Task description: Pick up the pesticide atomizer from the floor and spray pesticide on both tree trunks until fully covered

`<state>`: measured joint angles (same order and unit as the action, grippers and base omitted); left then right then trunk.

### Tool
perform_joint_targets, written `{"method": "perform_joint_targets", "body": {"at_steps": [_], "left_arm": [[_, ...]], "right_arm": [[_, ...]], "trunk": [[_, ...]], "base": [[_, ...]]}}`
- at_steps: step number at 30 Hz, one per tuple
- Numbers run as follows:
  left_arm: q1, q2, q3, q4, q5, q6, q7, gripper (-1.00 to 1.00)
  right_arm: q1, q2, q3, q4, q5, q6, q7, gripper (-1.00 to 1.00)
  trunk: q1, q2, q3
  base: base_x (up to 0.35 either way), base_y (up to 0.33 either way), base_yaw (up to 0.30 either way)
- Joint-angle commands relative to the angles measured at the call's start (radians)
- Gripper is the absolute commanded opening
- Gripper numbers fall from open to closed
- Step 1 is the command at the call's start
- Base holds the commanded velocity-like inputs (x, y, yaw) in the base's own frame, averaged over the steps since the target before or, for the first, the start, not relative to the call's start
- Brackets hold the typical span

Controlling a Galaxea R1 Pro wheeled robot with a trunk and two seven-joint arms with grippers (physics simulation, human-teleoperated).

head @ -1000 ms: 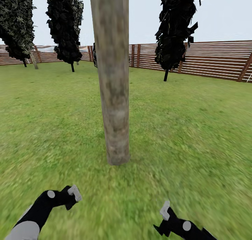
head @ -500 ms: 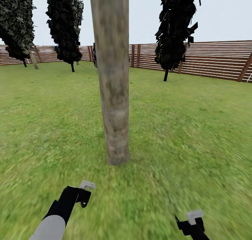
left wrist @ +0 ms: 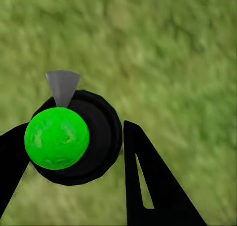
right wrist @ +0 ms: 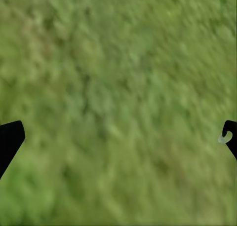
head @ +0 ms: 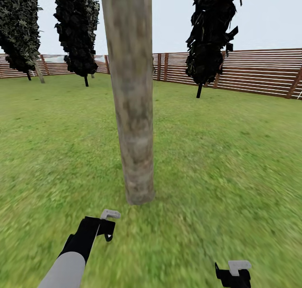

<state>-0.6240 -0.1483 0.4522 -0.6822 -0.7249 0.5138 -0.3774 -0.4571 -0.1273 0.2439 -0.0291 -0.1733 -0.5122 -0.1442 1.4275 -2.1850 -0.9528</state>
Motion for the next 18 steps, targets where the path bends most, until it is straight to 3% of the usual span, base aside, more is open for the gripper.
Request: {"method": "perform_joint_targets", "body": {"at_steps": [1,5,12,18], "left_arm": [[0.002,0.000,0.001,-0.012,0.001,0.000,-0.001,-1.00],[0.006,-0.002,0.001,-0.029,0.001,0.000,-0.001,-1.00],[0.006,-0.002,0.000,-0.030,0.002,0.001,-0.002,-1.00],[0.007,-0.002,0.000,-0.036,0.001,0.002,-0.002,-1.00]], "right_arm": [[0.000,0.000,0.000,0.000,0.000,0.000,0.000,1.00],[0.000,0.000,-0.001,0.001,0.001,0.000,0.000,1.00],[0.000,0.000,-0.002,0.000,0.002,0.001,0.000,1.00],[0.000,0.000,-0.001,0.000,0.002,0.001,0.000,1.00]], "trunk": [[0.000,0.000,0.000],[0.000,0.000,0.000],[0.000,0.000,0.000],[0.000,0.000,0.005]], "base": [[0.000,-0.001,0.000],[0.048,-0.020,0.000],[0.187,-0.197,0.000],[-0.164,-0.209,-0.187]]}}
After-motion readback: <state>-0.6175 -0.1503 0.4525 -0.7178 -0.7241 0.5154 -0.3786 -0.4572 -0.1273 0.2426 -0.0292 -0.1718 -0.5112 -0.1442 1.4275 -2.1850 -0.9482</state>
